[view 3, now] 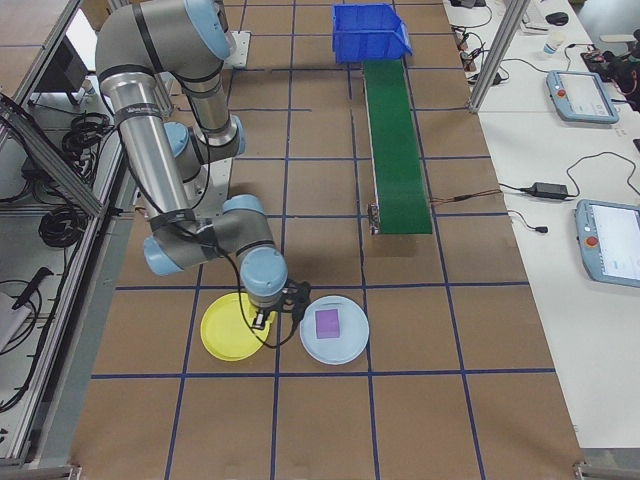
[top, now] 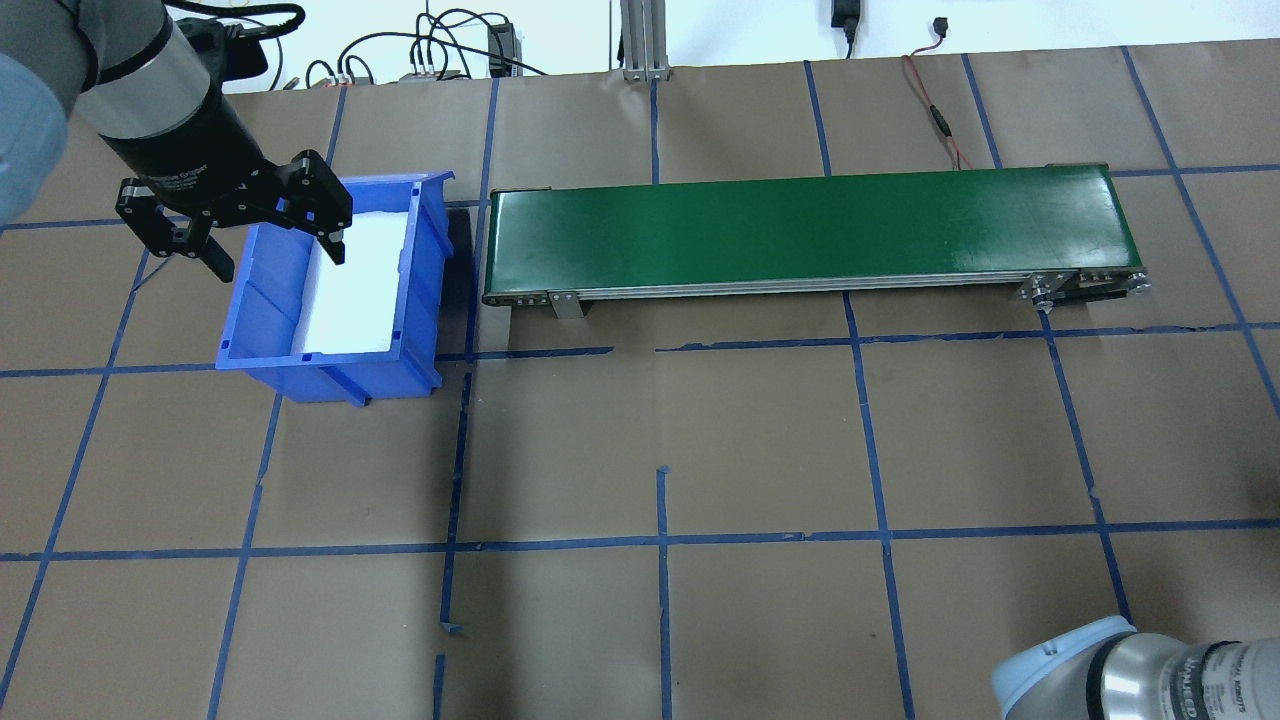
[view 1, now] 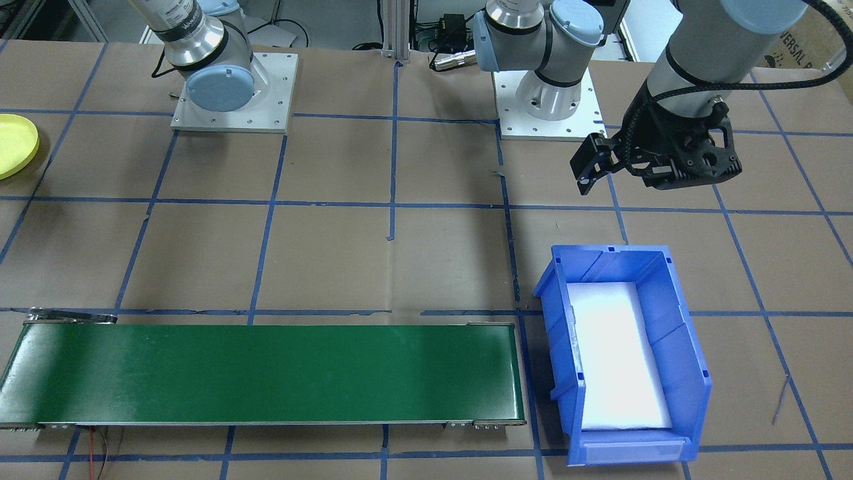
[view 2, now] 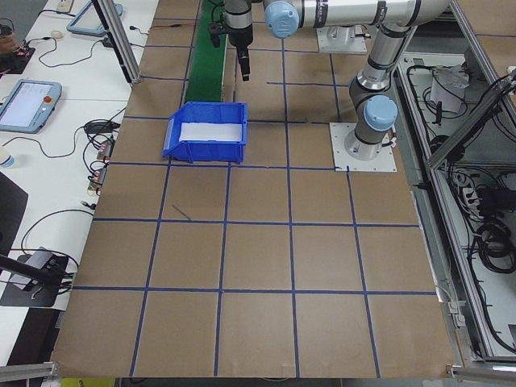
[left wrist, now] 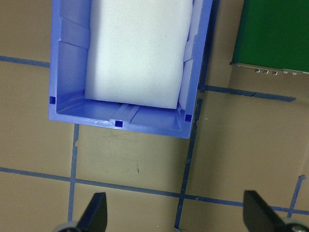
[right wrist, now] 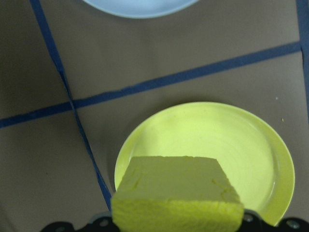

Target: Move block left to right into plate

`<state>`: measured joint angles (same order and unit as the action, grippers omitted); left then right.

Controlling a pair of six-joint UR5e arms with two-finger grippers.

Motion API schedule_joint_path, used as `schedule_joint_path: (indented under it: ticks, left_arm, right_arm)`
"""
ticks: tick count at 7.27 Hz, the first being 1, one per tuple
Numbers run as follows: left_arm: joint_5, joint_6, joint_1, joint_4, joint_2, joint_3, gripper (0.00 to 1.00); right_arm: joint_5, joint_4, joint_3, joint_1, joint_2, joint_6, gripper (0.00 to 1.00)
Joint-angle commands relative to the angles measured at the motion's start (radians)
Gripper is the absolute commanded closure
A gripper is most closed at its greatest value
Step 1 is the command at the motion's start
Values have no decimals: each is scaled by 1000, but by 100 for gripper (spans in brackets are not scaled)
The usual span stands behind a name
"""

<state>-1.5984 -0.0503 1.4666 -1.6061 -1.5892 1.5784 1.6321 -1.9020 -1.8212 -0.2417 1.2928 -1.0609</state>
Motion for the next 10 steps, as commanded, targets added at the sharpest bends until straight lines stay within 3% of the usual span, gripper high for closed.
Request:
schedule_joint_path:
  ticks: [1,3,4,5,6,9,10]
  left_arm:
    - [0,4,-3,1,0,0,0]
    - [0,6,0,0,2,-1,0]
    - [0,4,0,0,2,-1,0]
    - [0,6,0,0,2,-1,0]
    - [0,6,0,0,2,-1,0]
    - [0,6,-3,2,2,-1,0]
    - [0,6,-2,0,2,-1,0]
  right_arm:
    - [2,-66,-76,71,0,-80,54]
    - [0,-106,-79,71,-3,-90,52]
    - [-5,-108,-79,71,-3,-90,45]
    - [-21,-105,-79,71,-4,-91,8]
    - [-23,-104,-75,71,-4,-91,0]
    - [-26,-101,-66,68,11,-91,0]
    - [-38,-63,-41,53,16,-90,0]
